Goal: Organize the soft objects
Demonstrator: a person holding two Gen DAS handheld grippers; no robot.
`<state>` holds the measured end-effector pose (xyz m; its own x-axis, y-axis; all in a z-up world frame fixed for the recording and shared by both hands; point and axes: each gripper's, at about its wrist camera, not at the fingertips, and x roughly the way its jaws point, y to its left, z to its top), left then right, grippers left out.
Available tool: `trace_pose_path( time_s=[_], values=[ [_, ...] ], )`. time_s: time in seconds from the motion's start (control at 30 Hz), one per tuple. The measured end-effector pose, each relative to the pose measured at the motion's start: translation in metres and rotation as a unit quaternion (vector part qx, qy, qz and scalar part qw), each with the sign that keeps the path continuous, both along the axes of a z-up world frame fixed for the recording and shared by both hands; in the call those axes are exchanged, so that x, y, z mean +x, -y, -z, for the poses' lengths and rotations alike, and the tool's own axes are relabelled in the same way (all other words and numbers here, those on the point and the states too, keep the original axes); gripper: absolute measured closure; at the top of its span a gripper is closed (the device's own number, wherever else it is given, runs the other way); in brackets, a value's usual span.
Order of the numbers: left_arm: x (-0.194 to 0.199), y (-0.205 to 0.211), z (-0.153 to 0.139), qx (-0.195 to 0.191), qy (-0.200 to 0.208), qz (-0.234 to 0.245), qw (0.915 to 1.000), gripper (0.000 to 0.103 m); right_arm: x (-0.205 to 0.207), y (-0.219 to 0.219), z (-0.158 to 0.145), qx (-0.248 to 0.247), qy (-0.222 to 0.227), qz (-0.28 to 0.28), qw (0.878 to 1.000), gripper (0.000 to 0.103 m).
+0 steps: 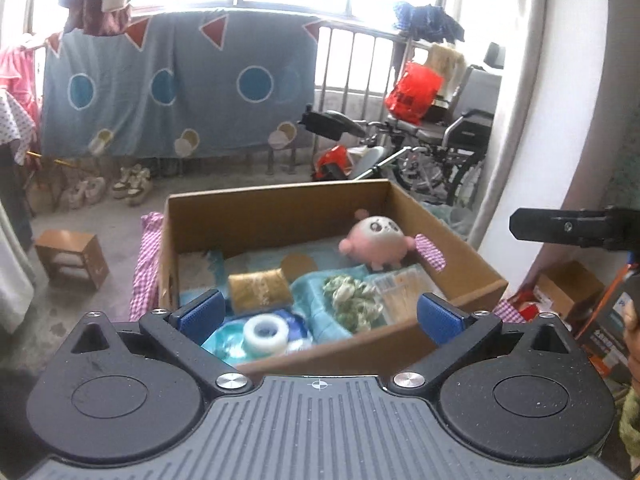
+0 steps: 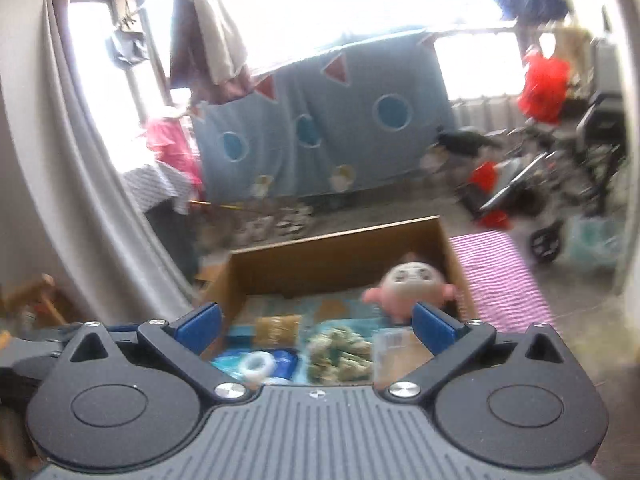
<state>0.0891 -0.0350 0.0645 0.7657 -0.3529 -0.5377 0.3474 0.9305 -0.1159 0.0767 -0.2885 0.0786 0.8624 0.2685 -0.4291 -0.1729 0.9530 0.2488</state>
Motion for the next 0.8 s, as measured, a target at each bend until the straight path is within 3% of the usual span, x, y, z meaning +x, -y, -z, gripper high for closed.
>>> trace_pose_path(
  time_s=[0.3,0.43,0.57,0.8],
  values=[
    [-0.013,0.008,0.022,0.038,-0.015,-0.08,0.996,0.0,-0.019,-0.039,0.027,-0.135,-0.002,0.071,0.988,0.0],
    [-0.011,0.006,0.027,0.037,-0.043,-0.079,0.9953,0.0,-0.022,-0.044,0.029,-0.139,-0.003,0.068,0.988,0.0],
    [-0.016,-0.003,0.028,0.02,-0.036,-0.089,0.9952,0.0,-0.025,-0.05,0.026,-0.157,0.011,0.087,0.984,0.0],
    [-0.008,-0.009,0.032,0.052,-0.066,-0.124,0.9887,0.0,-0.023,-0.059,0.028,-0.176,0.02,0.102,0.979,0.0]
  ],
)
